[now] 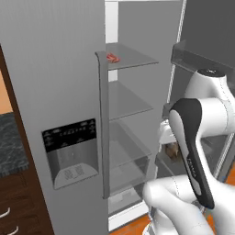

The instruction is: Place one mushroom and one steak in each tupperware on the nearby counter, to pack two identical lunches.

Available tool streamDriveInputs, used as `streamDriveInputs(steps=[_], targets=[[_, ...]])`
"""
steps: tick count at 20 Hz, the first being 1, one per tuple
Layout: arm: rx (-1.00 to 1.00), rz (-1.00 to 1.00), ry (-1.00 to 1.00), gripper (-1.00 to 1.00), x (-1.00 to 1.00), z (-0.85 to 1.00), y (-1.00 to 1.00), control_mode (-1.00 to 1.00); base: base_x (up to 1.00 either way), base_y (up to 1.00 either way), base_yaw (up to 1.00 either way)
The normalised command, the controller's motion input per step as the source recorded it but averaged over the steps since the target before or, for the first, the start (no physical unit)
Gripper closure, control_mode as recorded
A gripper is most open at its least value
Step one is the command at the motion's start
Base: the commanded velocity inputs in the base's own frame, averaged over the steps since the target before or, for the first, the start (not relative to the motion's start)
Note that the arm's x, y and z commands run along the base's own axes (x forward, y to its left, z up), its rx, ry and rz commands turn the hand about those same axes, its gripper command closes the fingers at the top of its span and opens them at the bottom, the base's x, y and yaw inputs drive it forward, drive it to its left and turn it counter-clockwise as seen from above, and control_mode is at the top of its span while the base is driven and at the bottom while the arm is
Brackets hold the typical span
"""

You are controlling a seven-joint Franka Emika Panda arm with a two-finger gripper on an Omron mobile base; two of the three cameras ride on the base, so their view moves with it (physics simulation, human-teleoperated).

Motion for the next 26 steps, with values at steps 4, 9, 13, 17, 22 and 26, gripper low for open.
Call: streamDriveInputs(steps=[4,9,13,17,22,26], targets=[[0.0,0.0,0.0,1.0,0.0,0.0,0.0,1.0,-1.0,0.23,0.0],[0.0,0.0,0.0,1.0,0.0,0.0,0.0,1.0,-0.72,0.8,0.0],[0.0,0.0,0.0,1.0,0.0,0.0,0.0,1.0,-0.26,1.0,0.01],[0.0,0.0,0.0,1.0,0.0,0.0,0.0,1.0,0.39,0.9,0.01],[0.0,0.0,0.0,1.0,0.0,0.0,0.0,1.0,0.01,1.0,0.0],[0.0,0.0,0.0,1.0,0.0,0.0,0.0,1.0,0.0,1.0,0.06]])
